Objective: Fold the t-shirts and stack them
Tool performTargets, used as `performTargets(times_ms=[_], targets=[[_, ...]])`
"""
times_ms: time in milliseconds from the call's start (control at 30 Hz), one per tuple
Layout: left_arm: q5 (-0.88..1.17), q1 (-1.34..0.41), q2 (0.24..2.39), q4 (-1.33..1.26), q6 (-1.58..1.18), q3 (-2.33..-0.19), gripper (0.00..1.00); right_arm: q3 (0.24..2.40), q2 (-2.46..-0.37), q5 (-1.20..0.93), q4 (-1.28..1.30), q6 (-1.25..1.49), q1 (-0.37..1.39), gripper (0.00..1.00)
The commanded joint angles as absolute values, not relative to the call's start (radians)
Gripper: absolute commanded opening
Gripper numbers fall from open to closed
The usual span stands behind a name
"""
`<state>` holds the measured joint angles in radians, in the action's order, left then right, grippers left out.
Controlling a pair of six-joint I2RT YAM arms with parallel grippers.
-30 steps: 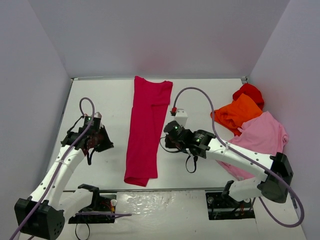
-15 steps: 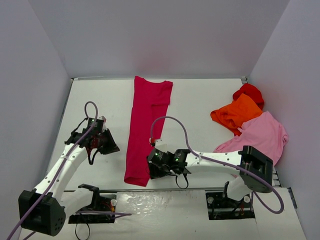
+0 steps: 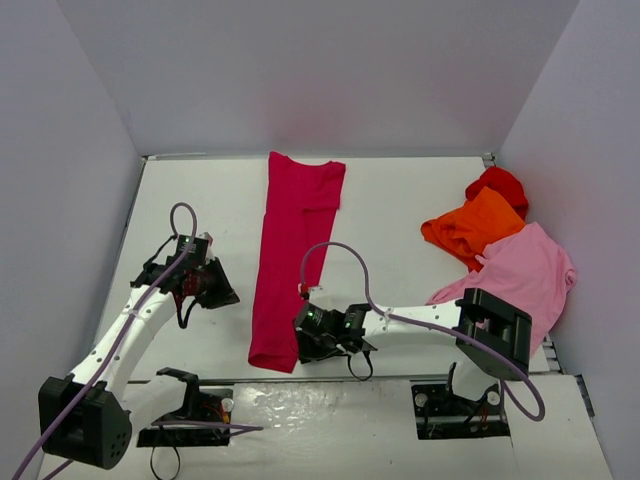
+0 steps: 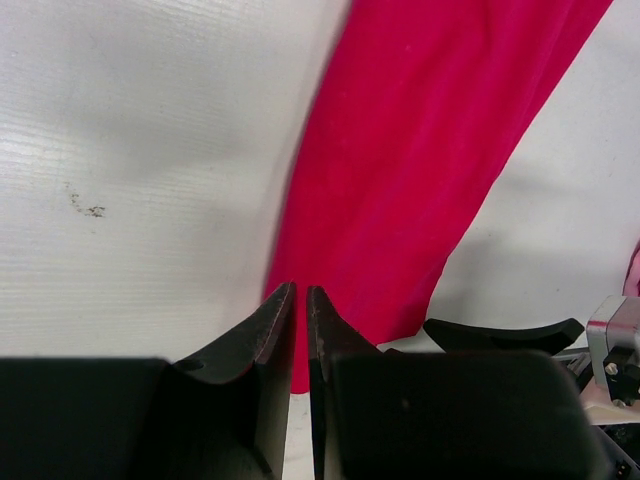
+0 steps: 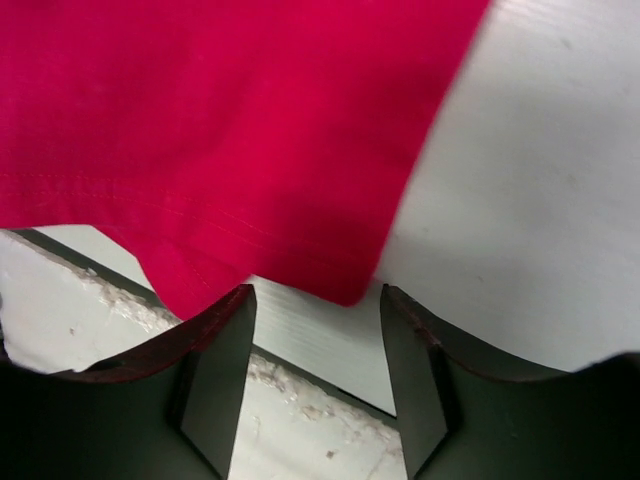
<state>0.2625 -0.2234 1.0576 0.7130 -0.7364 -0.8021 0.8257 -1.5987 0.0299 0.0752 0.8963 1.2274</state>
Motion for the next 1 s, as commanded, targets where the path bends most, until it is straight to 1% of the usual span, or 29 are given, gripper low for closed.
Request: performTargets(times_ms=[0, 33, 167, 200, 233, 267, 367, 533, 733, 833, 867, 967], targets=[[0.25, -0.226, 1.061, 0.709, -0.722, -0.855, 0.08, 0.847, -1.654, 0.053, 0.044, 0.868, 1.224, 0.48], [0.246, -0.226, 1.063, 0.711, -0.719, -0.857, 0.08, 0.845, -1.659, 0.053, 0.043, 0.867, 1.221, 0.46], [0.236, -0.227, 1.066, 0.715, -0.712, -0.853, 0.08, 0.831, -1.657, 0.055, 0.045, 0.864, 1.21, 0.33], [0.238, -0.227, 1.066, 0.715, -0.712, -0.853, 0.08, 0.828, -1.654, 0.052, 0.046, 0.865, 1.21, 0.24], [0.239, -0.226, 1.068, 0.713, -0.713, -0.853, 0.08, 0.828, -1.643, 0.054, 0.05, 0.868, 1.21, 0.21], [0.239, -0.225, 1.068, 0.709, -0.715, -0.853, 0.08, 0.827, -1.636, 0.054, 0.055, 0.87, 1.21, 0.12], [0.241, -0.227, 1.072, 0.704, -0.715, -0.854, 0.07, 0.831, -1.612, 0.059, 0.082, 0.868, 1.212, 0.0], [0.241, -0.227, 1.07, 0.702, -0.713, -0.851, 0.07, 0.884, -1.558, 0.081, 0.15, 0.849, 1.218, 0.0], [0.24, -0.225, 1.06, 0.701, -0.718, -0.845, 0.07, 1.023, -1.544, 0.092, 0.176, 0.783, 1.218, 0.0], [0.234, -0.227, 1.051, 0.701, -0.718, -0.839, 0.07, 1.158, -1.627, 0.074, 0.176, 0.721, 1.219, 0.0], [0.233, -0.227, 1.05, 0.701, -0.718, -0.839, 0.07, 1.166, -1.632, 0.07, 0.175, 0.718, 1.22, 0.0], [0.226, -0.227, 1.038, 0.716, -0.719, -0.843, 0.06, 1.299, -1.761, 0.037, 0.166, 0.665, 1.222, 0.0]])
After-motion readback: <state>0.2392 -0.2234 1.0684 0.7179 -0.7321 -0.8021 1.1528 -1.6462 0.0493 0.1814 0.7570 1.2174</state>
